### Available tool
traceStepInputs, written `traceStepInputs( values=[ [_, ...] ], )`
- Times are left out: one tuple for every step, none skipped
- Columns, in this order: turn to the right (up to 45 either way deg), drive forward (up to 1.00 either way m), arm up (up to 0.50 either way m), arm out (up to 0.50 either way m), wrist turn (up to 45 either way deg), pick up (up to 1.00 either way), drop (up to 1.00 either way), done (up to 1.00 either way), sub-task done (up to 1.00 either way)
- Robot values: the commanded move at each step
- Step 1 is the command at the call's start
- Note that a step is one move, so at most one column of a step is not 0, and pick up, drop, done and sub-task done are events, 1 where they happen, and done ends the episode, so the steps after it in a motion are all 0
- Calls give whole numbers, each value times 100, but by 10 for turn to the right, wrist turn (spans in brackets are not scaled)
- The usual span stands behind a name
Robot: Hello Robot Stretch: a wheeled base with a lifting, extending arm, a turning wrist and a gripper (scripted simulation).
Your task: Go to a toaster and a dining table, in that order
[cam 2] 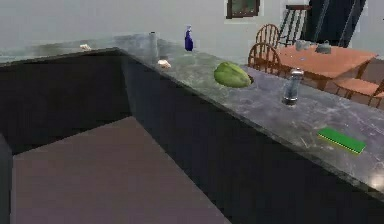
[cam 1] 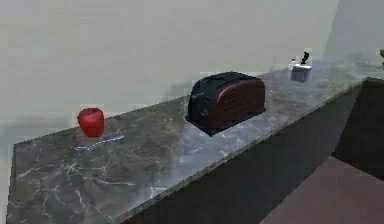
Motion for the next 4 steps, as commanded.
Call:
traceStepInputs(
  values=[
    [90,0,0,0,0,0,0,0,0],
    [0,0,0,0,0,0,0,0,100],
    [450,0,0,0,0,0,0,0,0],
    [450,0,0,0,0,0,0,0,0]
  ],
)
